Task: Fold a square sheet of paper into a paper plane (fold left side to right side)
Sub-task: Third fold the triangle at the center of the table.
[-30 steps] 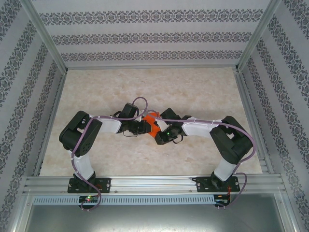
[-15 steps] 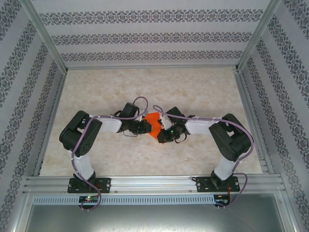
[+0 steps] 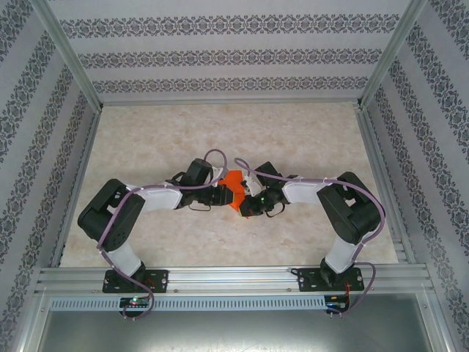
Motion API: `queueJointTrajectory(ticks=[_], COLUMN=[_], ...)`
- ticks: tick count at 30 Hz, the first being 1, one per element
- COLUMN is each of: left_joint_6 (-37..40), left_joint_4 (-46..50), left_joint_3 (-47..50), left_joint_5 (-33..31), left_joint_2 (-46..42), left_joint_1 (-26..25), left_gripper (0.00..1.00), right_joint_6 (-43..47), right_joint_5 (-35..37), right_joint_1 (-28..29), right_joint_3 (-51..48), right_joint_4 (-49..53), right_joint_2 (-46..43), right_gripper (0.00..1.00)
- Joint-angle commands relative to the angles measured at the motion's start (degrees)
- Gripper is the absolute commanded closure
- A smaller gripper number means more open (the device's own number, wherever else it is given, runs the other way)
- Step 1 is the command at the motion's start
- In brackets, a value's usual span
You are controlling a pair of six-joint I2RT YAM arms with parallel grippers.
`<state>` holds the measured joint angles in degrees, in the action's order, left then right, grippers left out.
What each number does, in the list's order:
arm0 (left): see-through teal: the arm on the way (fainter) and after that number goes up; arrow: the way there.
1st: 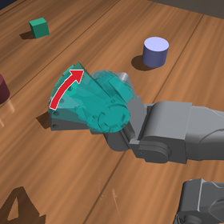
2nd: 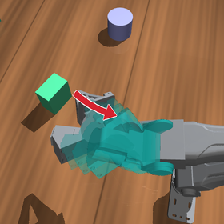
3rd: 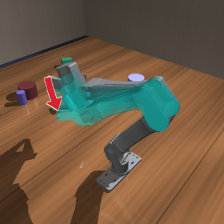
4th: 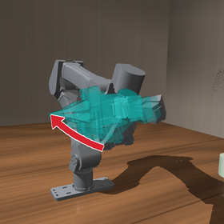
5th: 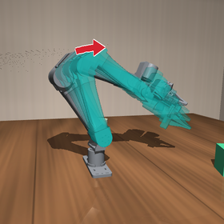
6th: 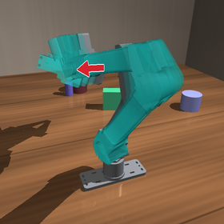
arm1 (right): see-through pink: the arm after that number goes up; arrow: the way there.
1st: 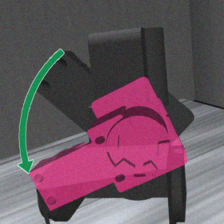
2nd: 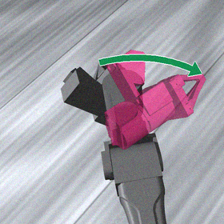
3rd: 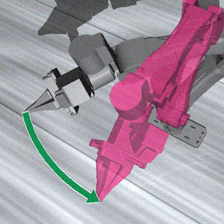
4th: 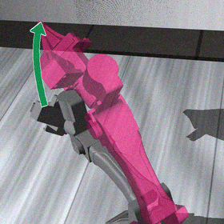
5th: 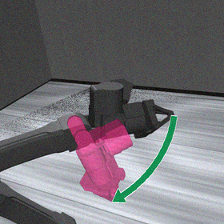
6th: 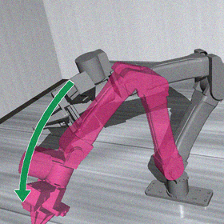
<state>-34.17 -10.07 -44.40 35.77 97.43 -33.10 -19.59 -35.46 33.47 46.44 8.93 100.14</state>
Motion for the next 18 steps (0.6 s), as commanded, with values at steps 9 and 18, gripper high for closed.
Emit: queueJointTrajectory(ticks=[9,18], left_joint_6=[-1.7,-1.9], left_joint_4=[-14.4,-16.0], left_joint_3=[2.0,2.6], left_joint_5=[-0.4,-2.7], left_joint_2=[5.6,8.2], left_joint_1=[-2.6,-2.7], left_gripper=[0.89,0.91], right_joint_6=[0.6,1.1], right_joint_5=[4.4,4.9], right_joint_1=[-0.3,-0.3], right_joint_3=[-2.1,-1.6], right_joint_4=[3.7,5.2], right_joint_2=[3.0,2.8], right_gripper=[1.0,1.0])
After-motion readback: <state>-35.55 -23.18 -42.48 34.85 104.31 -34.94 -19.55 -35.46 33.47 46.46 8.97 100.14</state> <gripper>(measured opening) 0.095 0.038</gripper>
